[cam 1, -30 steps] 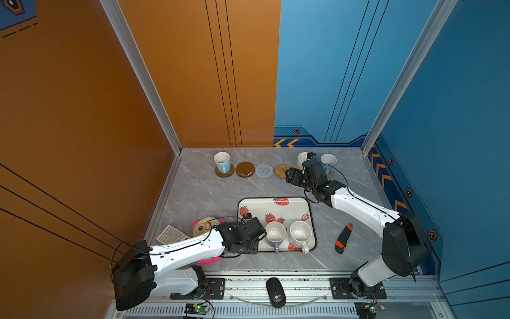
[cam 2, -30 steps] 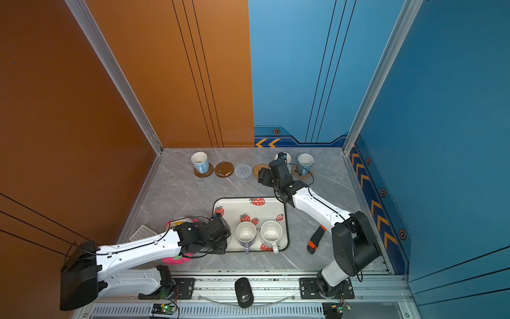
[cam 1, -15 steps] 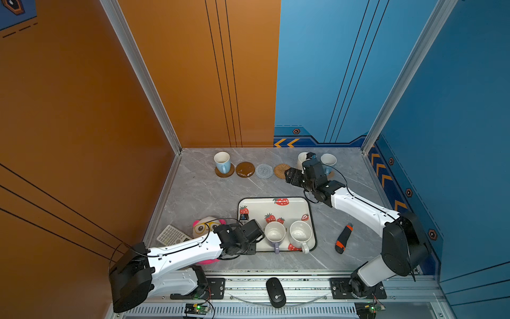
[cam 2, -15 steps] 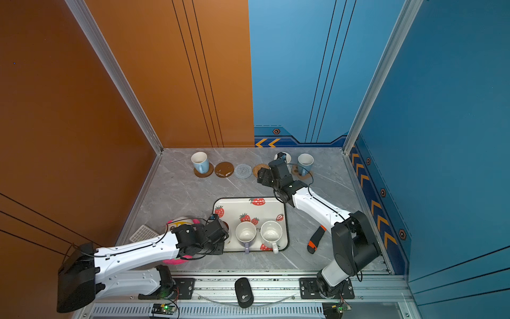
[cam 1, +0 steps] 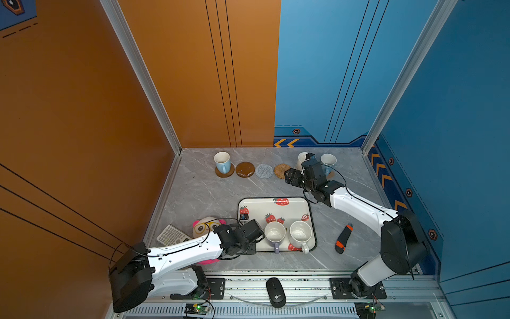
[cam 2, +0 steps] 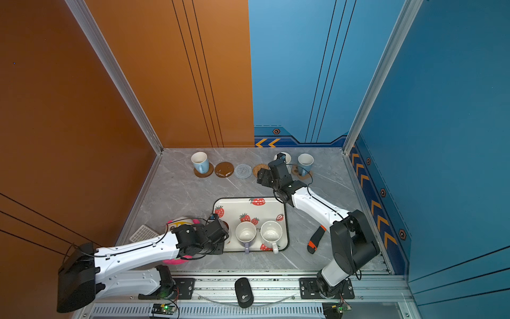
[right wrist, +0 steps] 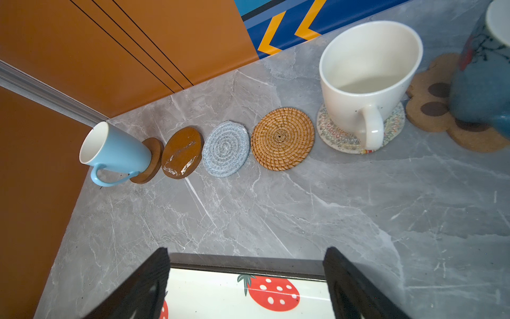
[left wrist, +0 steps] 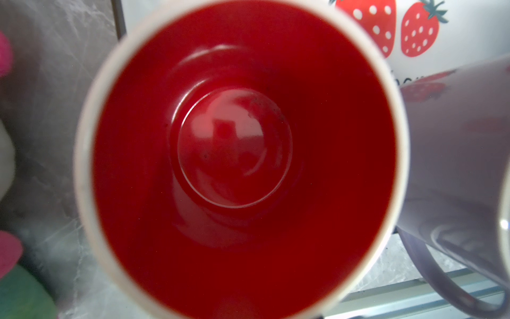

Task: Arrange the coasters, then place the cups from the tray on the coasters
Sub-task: 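Close the left gripper on the red-lined mug rim and lift it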

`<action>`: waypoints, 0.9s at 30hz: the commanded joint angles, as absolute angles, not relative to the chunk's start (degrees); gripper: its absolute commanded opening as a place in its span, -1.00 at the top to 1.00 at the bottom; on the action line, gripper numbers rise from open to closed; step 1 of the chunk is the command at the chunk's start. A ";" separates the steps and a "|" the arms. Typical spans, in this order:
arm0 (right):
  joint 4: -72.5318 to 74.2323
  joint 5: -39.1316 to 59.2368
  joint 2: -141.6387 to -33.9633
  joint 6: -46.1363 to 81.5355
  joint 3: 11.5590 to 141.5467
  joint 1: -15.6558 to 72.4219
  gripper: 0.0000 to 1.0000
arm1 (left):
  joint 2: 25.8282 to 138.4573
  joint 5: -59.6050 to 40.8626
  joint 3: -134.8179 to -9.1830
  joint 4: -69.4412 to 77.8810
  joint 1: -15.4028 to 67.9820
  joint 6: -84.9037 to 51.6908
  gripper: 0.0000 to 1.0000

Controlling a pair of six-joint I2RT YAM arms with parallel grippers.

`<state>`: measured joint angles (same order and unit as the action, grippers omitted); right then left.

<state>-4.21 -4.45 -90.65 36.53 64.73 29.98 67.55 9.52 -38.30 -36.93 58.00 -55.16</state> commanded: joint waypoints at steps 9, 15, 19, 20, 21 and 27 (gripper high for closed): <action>-2.89 -3.34 -91.23 37.53 64.17 29.54 -0.72 | 69.33 11.15 -37.20 -36.13 58.67 -55.46 0.44; -2.90 -3.29 -91.34 37.61 64.09 29.48 -0.72 | 69.87 11.07 -37.01 -35.29 58.70 -55.46 0.51; -2.97 -3.26 -91.39 37.61 64.07 29.53 -0.72 | 70.34 10.99 -37.00 -35.05 58.76 -55.46 0.57; -2.99 -3.31 -91.34 37.69 64.07 29.49 -0.72 | 70.38 10.98 -37.00 -34.98 58.71 -55.46 0.58; -2.97 -3.26 -91.39 37.70 64.02 29.46 -0.72 | 70.47 10.99 -37.09 -34.95 58.71 -55.46 0.59; -2.99 -3.19 -91.37 37.67 64.07 29.40 -0.73 | 70.53 11.16 -37.18 -34.89 58.71 -55.28 0.83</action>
